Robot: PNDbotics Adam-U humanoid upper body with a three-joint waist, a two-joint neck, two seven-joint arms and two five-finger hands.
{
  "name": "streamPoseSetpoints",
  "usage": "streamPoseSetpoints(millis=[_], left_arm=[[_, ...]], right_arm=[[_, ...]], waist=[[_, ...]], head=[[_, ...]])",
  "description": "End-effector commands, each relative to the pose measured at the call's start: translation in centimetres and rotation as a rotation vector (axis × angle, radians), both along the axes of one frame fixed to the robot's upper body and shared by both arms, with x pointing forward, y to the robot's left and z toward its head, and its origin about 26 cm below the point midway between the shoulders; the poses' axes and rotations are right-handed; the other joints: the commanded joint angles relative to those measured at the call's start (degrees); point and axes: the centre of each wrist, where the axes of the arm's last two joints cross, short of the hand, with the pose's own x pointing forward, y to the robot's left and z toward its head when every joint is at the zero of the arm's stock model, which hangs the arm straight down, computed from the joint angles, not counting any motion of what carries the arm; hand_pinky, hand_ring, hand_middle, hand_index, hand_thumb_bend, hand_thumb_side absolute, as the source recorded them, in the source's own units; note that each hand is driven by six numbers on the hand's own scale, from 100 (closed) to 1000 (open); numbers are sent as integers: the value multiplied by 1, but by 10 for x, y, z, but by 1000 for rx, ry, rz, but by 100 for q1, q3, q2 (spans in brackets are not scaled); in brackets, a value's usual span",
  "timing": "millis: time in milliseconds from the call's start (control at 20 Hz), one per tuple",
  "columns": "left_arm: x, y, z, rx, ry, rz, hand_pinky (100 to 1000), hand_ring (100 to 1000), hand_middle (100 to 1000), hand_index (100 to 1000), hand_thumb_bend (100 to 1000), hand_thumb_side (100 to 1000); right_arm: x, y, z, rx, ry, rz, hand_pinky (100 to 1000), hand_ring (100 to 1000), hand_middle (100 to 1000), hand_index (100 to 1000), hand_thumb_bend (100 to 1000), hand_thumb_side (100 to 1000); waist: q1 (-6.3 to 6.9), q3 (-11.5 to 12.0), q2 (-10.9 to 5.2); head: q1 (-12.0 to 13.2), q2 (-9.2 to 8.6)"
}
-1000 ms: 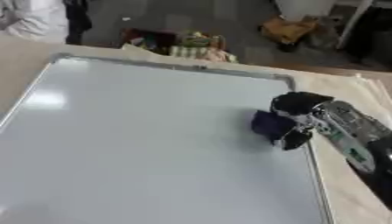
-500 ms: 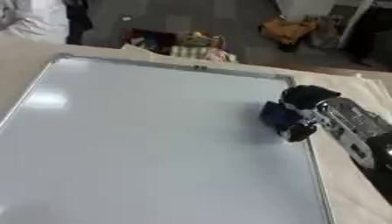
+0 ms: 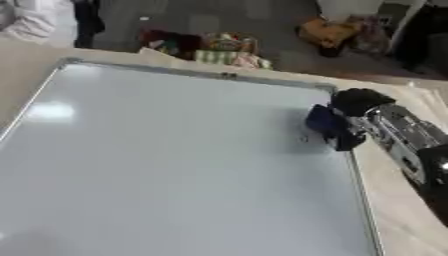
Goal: Wipe the whiteboard clean with a brush.
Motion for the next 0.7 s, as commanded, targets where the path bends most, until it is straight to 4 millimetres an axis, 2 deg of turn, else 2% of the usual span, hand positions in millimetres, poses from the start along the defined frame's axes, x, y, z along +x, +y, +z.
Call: streamPoseSetpoints(millis=[50, 400, 700], left_arm=[[-1, 0, 5, 8, -21, -7, 582, 362, 445, 481, 100, 932], [-1, 0, 5, 11, -20, -5, 581, 363, 445, 481, 100, 934], [-1, 0, 6, 10, -19, -6, 582, 363, 446, 482, 100, 934]], right_arm=[[-1, -7, 4, -20, -13, -16, 477, 476, 173, 202, 100, 279], [-25, 14, 5, -134, -13, 143, 478, 478, 176, 196, 100, 275], [-31, 21, 7, -126, 1, 168, 474, 472, 173, 197, 100, 275]], waist=[[28, 12, -75], [0, 16, -49], [-5, 13, -62]], head=[[-26, -75], [-14, -75], [-17, -60]])
